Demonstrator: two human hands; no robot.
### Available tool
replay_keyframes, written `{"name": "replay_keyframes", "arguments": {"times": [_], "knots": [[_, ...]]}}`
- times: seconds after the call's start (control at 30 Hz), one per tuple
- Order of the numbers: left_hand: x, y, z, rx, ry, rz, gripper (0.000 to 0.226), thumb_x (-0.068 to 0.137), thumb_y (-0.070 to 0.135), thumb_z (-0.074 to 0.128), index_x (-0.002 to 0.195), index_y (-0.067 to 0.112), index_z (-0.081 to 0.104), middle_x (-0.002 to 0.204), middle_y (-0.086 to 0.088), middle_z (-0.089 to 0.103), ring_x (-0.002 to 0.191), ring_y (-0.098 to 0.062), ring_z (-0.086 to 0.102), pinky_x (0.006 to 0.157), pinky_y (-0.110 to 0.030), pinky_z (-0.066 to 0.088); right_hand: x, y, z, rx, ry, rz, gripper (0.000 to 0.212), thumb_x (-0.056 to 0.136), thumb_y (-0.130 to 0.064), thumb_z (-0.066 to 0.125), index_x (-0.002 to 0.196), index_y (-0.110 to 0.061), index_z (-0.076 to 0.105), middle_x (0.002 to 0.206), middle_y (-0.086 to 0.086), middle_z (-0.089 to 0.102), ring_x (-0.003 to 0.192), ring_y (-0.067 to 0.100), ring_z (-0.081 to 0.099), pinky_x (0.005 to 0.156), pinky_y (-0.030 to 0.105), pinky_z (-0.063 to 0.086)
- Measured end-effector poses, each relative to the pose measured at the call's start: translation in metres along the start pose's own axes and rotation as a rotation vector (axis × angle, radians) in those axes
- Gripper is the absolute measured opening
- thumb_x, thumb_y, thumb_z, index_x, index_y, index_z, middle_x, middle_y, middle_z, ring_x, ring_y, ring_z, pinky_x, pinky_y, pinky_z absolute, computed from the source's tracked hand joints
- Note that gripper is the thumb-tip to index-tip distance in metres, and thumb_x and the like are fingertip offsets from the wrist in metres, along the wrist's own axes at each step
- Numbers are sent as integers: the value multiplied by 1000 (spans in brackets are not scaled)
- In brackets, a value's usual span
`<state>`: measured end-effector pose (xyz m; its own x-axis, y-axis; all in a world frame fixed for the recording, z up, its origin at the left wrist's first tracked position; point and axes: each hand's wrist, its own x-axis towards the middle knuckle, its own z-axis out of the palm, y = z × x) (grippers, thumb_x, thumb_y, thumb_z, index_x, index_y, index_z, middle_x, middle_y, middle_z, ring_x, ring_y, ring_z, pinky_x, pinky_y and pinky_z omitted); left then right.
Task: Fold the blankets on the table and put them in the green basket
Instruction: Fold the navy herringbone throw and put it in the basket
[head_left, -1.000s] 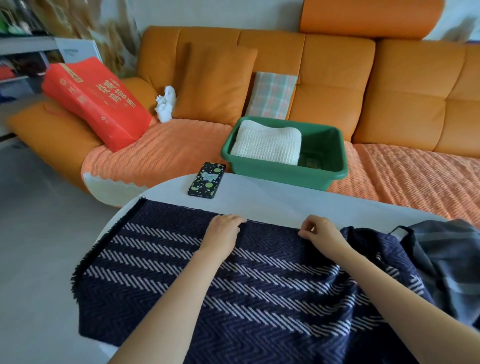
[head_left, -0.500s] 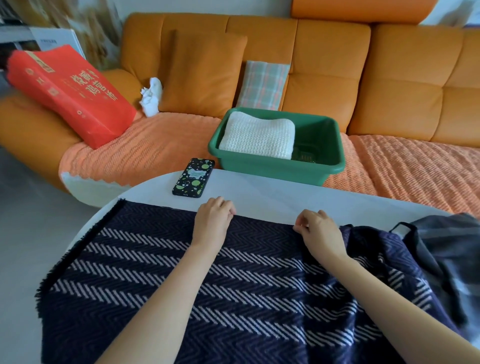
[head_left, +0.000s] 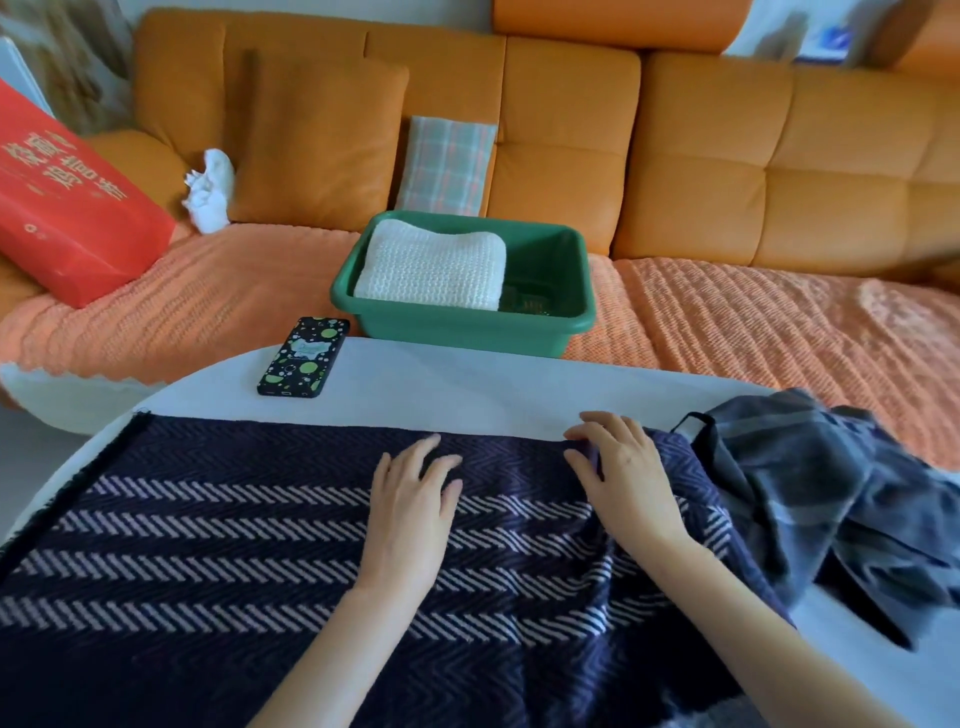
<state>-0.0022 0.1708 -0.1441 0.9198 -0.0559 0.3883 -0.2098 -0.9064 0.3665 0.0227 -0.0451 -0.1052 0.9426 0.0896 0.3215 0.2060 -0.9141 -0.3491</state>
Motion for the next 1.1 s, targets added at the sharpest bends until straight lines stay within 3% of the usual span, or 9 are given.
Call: {"name": "replay_keyframes", "arguments": {"times": [0.07,0.17,0.23,0.37,0.47,0.57,0.8,0.93,1.1], "knots": [[-33,28,-3,-103,-96,43,35,94,36,47,121,19,61,137,-1,49,131,-20,41,112,-46,24,-36,24,-30,60,43,56,21,89,-25,62,108,-17,65,121,-2,56,116,20,46,97,32,38],[-71,61,-5,-143,-263,75,73,86,64,-4,139,34,35,148,18,21,142,-5,10,114,-31,0,-98,58,-64,134,10,134,29,84,-40,64,106,-21,66,111,-10,56,107,13,51,90,21,34],[-87,76,-3,-100,-303,94,82,82,67,-14,138,37,37,146,20,24,139,-2,12,114,-31,7,-133,73,-74,150,-1,138,44,79,-57,60,108,-25,65,110,-15,55,102,4,49,88,11,32],[-106,113,-6,-151,-243,183,47,91,54,29,114,30,62,120,14,59,118,-6,49,100,-32,43,-169,84,-75,256,-59,187,48,73,-59,66,114,-34,61,109,-25,49,103,0,49,85,15,41],[-115,142,-9,-162,-302,256,41,86,54,43,118,33,57,114,20,54,109,-4,51,94,-23,43,-178,87,-73,290,8,159,34,72,-20,80,100,-34,65,98,-22,54,91,-1,52,78,12,39],[-118,154,-3,-126,-359,262,42,85,47,58,124,30,53,113,15,51,107,-9,51,92,-23,39,-184,87,-80,290,127,188,45,74,0,75,76,-40,57,78,-15,58,75,-2,52,62,10,40],[-128,159,-12,-179,-227,249,42,51,12,90,86,23,69,82,13,58,75,-5,60,61,-16,51,-206,103,-127,-72,311,-35,9,80,-12,67,82,-21,68,81,-9,59,77,9,54,49,23,46],[-137,166,-17,-194,-210,342,43,52,12,89,86,27,69,81,16,56,73,-1,56,59,-12,47,-231,127,-145,-185,214,-184,21,86,-25,50,86,-20,70,81,-5,57,78,15,51,64,23,41],[-153,157,-5,-165,-289,362,37,58,25,87,89,35,71,86,23,55,76,3,52,60,-9,44,-260,130,-123,-149,27,-274,13,84,-20,57,87,-24,69,85,-7,58,84,12,49,75,16,34]]}}
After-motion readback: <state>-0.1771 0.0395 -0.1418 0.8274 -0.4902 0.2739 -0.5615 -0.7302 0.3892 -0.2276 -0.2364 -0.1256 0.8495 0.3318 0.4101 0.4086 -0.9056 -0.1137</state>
